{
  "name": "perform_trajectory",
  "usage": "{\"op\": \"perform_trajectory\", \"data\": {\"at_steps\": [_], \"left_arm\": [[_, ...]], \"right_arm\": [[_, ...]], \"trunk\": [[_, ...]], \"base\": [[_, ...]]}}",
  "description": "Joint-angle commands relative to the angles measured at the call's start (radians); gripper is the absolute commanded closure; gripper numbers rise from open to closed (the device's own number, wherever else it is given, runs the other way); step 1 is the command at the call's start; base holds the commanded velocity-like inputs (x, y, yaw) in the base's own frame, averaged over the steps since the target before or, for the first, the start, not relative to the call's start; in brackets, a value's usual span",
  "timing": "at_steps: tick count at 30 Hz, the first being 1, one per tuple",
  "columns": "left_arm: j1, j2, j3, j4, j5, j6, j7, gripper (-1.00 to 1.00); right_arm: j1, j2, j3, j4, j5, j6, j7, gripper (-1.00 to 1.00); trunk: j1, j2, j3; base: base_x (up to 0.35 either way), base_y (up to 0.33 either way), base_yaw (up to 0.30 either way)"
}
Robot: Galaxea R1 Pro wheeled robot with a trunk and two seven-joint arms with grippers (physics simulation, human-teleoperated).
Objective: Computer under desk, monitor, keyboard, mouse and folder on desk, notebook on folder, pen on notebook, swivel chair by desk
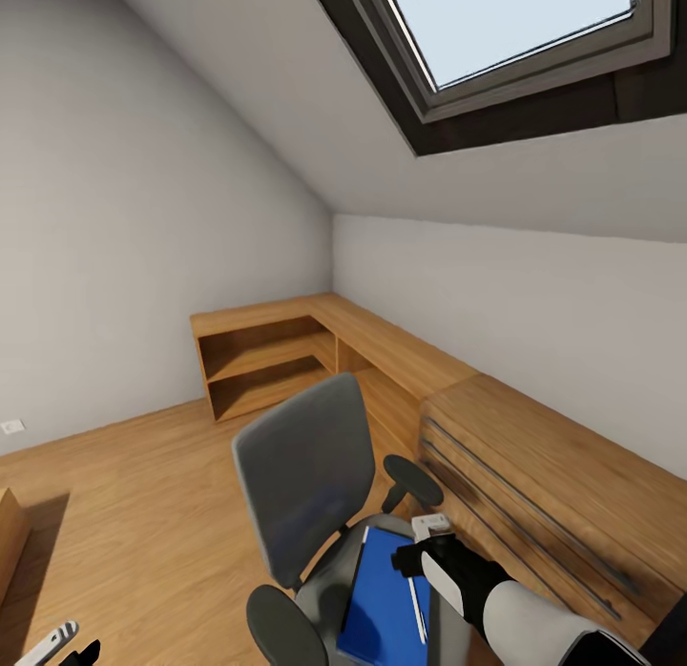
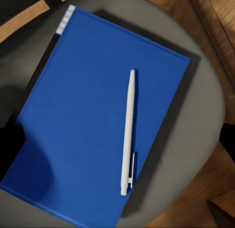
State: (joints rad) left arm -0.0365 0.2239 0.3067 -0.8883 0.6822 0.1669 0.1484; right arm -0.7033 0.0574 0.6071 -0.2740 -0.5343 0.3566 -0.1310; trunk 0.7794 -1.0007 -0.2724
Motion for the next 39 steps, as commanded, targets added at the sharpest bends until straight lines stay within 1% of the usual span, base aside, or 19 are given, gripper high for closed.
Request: {"op": "perform_trajectory", "data": {"at_steps": [1, 4, 5, 8, 16, 39], "left_arm": [[0.000, 0.000, 0.000, -0.002, 0.010, 0.005, 0.005, -1.00], [0.000, 0.000, 0.000, -0.002, 0.010, 0.005, 0.005, -1.00], [0.000, 0.000, 0.000, -0.003, 0.010, 0.005, 0.005, -1.00], [0.000, 0.000, 0.000, -0.003, 0.010, 0.005, 0.005, -1.00], [0.000, 0.000, 0.001, -0.002, 0.010, 0.005, 0.005, -1.00], [0.000, 0.000, 0.001, -0.002, 0.010, 0.003, 0.005, -1.00]], "right_arm": [[-0.001, -0.001, 0.008, -0.001, -0.010, 0.007, -0.008, -1.00], [-0.001, 0.000, 0.010, 0.007, -0.010, 0.016, -0.007, -1.00], [-0.001, 0.002, 0.011, 0.031, -0.010, 0.022, -0.006, -1.00], [-0.001, 0.002, 0.011, 0.041, -0.010, 0.024, -0.006, -1.00], [-0.001, 0.001, 0.011, 0.047, -0.010, 0.055, 0.000, -1.00], [-0.001, -0.001, 0.013, 0.040, -0.007, 0.049, 0.004, -1.00]], "trunk": [[0.004, -0.008, -0.005], [0.016, -0.029, -0.014], [0.019, -0.036, -0.017], [0.031, -0.057, -0.027], [0.062, -0.113, -0.052], [0.150, -0.274, -0.124]], "base": [[0.000, 0.000, 0.000], [0.000, 0.000, 0.000], [0.000, 0.000, 0.000], [0.000, 0.000, 0.000], [0.000, 0.000, 0.000], [0.000, 0.000, 0.000]]}}
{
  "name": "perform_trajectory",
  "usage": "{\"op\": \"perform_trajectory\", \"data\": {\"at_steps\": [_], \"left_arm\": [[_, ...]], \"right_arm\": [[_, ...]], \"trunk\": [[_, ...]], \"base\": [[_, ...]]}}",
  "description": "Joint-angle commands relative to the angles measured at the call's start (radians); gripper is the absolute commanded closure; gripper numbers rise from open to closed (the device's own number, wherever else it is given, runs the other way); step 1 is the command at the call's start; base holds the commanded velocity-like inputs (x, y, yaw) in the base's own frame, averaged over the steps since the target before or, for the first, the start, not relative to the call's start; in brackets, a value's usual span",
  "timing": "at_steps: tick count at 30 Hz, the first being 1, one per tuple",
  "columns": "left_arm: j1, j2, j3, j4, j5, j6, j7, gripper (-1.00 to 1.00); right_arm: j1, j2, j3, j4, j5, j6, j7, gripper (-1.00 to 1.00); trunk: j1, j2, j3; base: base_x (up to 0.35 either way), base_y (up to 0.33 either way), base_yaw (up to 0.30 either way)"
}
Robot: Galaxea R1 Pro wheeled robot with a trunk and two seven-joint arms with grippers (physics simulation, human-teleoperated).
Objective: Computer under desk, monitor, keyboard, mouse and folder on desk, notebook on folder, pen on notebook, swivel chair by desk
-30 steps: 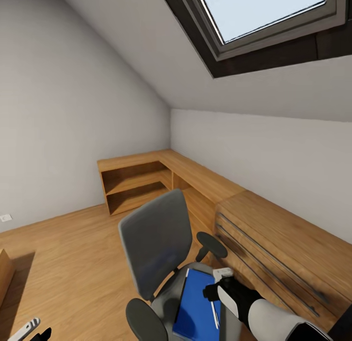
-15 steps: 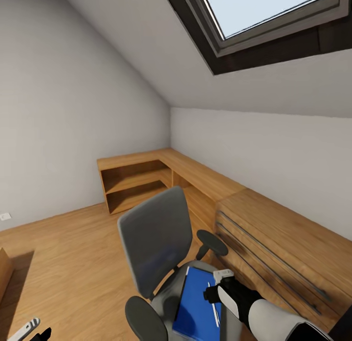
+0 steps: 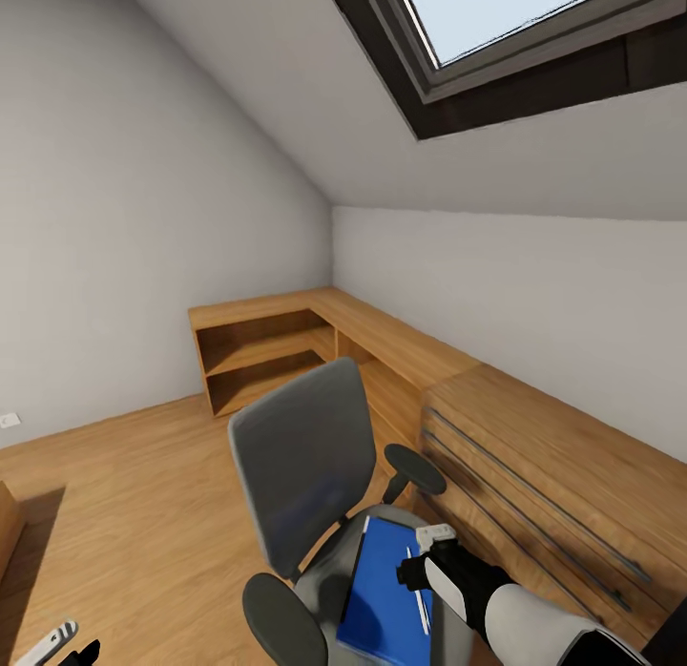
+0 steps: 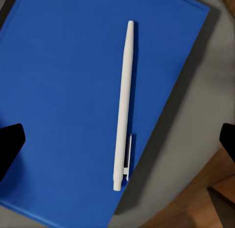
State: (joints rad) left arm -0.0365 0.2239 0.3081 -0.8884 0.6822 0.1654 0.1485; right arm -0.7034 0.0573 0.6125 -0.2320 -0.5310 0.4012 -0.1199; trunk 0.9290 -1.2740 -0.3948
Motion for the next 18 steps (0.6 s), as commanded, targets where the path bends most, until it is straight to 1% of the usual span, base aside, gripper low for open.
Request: {"op": "perform_trajectory", "data": {"at_steps": [1, 18], "left_arm": [[0.000, 0.000, 0.000, -0.002, 0.010, 0.005, 0.005, -1.00], [0.000, 0.000, 0.000, -0.003, 0.010, 0.005, 0.005, -1.00]], "right_arm": [[-0.001, 0.000, 0.008, -0.002, -0.010, 0.004, -0.007, -1.00], [-0.001, -0.001, 0.009, -0.004, -0.010, 0.001, -0.007, -1.00]], "trunk": [[0.004, -0.008, -0.004], [0.069, -0.127, -0.058]], "base": [[0.000, 0.000, 0.000], [0.000, 0.000, 0.000]]}}
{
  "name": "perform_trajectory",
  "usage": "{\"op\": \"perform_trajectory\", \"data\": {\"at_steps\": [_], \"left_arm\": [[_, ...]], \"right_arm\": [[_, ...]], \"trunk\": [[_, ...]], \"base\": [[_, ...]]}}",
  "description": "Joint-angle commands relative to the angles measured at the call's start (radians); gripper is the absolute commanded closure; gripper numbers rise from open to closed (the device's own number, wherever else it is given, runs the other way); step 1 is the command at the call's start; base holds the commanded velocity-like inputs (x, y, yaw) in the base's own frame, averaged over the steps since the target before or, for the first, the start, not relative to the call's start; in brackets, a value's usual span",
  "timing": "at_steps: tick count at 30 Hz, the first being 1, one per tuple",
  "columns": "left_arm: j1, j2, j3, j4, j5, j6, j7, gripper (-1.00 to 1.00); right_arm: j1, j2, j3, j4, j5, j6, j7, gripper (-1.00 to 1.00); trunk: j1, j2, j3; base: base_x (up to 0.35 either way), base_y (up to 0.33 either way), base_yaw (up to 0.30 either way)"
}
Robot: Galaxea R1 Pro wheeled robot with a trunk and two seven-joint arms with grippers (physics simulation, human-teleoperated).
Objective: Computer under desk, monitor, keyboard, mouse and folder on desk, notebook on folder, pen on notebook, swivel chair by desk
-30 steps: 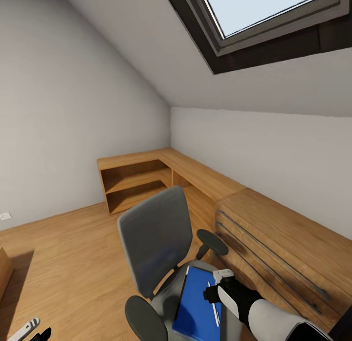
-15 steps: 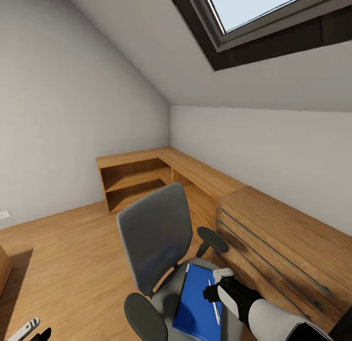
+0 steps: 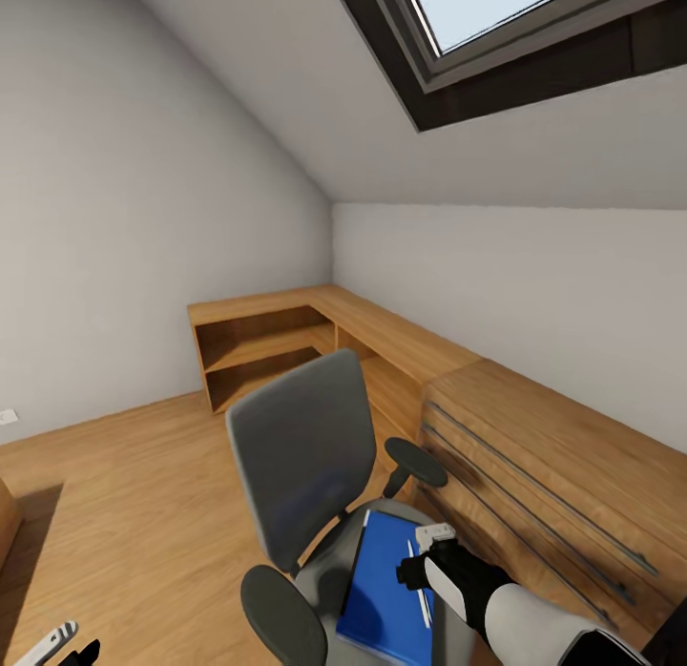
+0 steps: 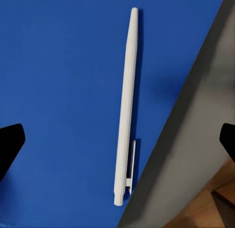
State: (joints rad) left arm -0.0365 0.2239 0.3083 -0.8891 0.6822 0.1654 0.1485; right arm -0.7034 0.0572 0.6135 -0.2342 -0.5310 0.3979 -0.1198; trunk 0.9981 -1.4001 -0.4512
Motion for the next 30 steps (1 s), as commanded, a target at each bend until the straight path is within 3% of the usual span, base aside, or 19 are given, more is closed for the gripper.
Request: {"op": "perform_trajectory", "data": {"at_steps": [1, 15, 22, 30], "left_arm": [[0.000, 0.000, 0.000, -0.002, 0.010, 0.005, 0.005, -1.00], [0.000, 0.000, 0.000, -0.001, 0.010, 0.005, 0.005, -1.00], [0.001, -0.009, 0.008, -0.011, 0.010, -0.001, 0.003, -1.00], [0.001, 0.002, 0.011, -0.023, 0.011, -0.001, 0.003, -1.00]], "right_arm": [[-0.001, 0.000, 0.008, -0.002, -0.010, 0.004, -0.007, -1.00], [-0.001, -0.002, 0.006, -0.003, -0.010, 0.005, -0.006, -1.00], [-0.001, 0.009, 0.004, -0.011, -0.010, 0.000, -0.012, -1.00], [-0.001, -0.006, 0.008, -0.017, -0.010, -0.002, -0.016, -1.00]], "trunk": [[0.004, -0.008, -0.004], [0.058, -0.106, -0.048], [0.057, -0.106, -0.048], [0.057, -0.106, -0.048]], "base": [[0.000, 0.000, 0.000], [0.000, 0.000, 0.000], [0.000, 0.000, 0.000], [0.000, 0.000, 0.000]]}}
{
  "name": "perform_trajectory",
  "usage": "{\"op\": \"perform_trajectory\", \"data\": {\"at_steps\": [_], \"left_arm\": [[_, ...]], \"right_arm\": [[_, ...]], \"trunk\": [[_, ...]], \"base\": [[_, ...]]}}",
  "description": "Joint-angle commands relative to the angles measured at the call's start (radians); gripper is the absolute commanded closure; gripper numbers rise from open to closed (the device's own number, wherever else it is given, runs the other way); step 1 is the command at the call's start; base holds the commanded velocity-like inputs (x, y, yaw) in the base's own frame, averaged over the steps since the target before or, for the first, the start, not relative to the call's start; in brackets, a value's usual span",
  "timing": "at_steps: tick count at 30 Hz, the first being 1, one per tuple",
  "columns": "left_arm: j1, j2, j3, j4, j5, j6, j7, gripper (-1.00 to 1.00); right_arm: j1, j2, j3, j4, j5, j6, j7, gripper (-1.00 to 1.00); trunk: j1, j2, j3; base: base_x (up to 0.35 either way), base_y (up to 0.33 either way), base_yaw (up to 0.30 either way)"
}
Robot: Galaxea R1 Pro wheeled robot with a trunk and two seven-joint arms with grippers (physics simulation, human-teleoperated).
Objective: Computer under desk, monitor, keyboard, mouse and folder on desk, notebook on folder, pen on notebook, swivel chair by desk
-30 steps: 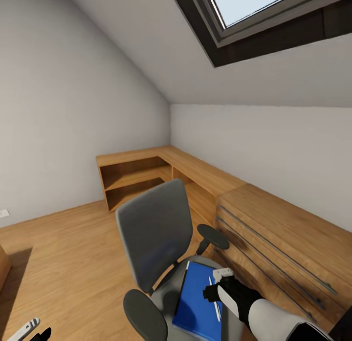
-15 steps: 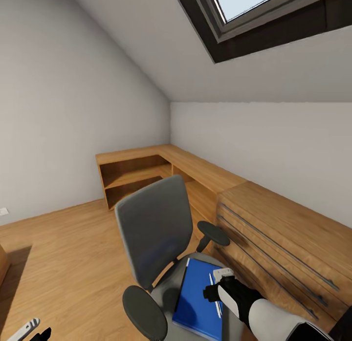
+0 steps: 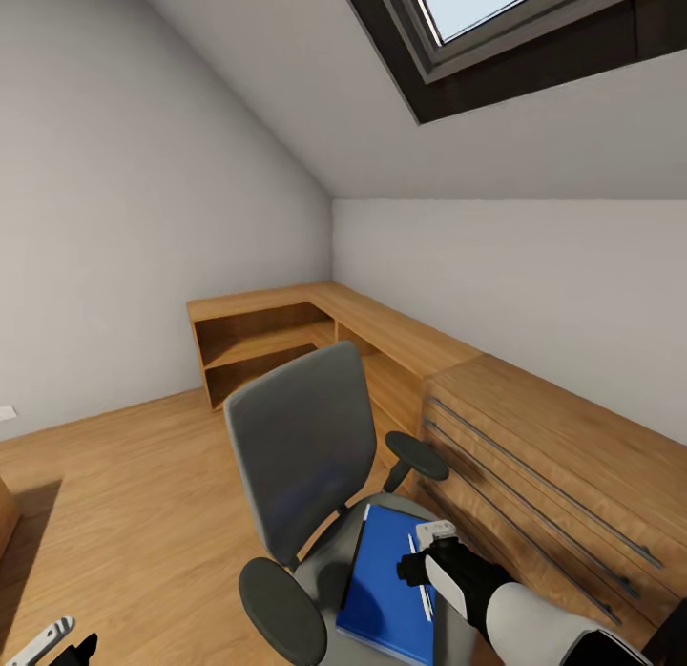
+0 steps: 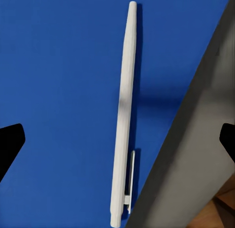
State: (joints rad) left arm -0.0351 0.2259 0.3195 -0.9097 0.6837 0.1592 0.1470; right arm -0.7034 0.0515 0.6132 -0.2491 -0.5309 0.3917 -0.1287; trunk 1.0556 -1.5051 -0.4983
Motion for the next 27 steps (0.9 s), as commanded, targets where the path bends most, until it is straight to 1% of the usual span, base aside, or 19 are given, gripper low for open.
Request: {"op": "perform_trajectory", "data": {"at_steps": [1, 7, 10, 16, 20, 23, 27], "left_arm": [[0.000, 0.000, 0.000, -0.002, 0.010, 0.005, 0.005, -1.00], [0.000, 0.001, 0.000, -0.003, 0.010, 0.005, 0.005, -1.00], [0.000, 0.001, 0.000, -0.003, 0.009, 0.005, 0.005, -1.00], [0.000, 0.001, 0.000, -0.003, 0.009, 0.005, 0.005, -1.00], [0.000, 0.001, 0.000, -0.003, 0.009, 0.005, 0.005, -1.00], [0.000, 0.002, 0.001, -0.003, 0.009, 0.005, 0.005, -1.00], [0.000, 0.002, 0.001, -0.003, 0.010, 0.005, 0.005, -1.00]], "right_arm": [[-0.001, -0.001, 0.008, -0.002, -0.011, 0.004, -0.008, -1.00], [-0.001, -0.002, 0.008, -0.002, -0.011, 0.004, -0.008, -1.00], [-0.001, -0.003, 0.007, -0.002, -0.011, 0.004, -0.007, -1.00], [-0.001, -0.004, 0.007, -0.003, -0.011, 0.004, -0.006, -1.00], [-0.001, -0.004, 0.007, -0.003, -0.011, 0.004, -0.006, -1.00], [-0.001, -0.004, 0.007, -0.003, -0.011, 0.004, -0.006, -1.00], [-0.001, -0.004, 0.007, -0.003, -0.011, 0.004, -0.006, -1.00]], "trunk": [[0.000, -0.001, -0.001], [0.000, -0.001, -0.001], [0.011, -0.022, -0.011], [0.011, -0.022, -0.011], [0.027, -0.050, -0.023], [0.027, -0.050, -0.023], [0.042, -0.078, -0.036]], "base": [[0.000, 0.000, 0.000], [0.000, 0.000, 0.000], [0.000, 0.000, 0.000], [0.000, 0.000, 0.000], [0.000, 0.000, 0.000], [0.000, 0.000, 0.000], [0.000, 0.000, 0.000]]}}
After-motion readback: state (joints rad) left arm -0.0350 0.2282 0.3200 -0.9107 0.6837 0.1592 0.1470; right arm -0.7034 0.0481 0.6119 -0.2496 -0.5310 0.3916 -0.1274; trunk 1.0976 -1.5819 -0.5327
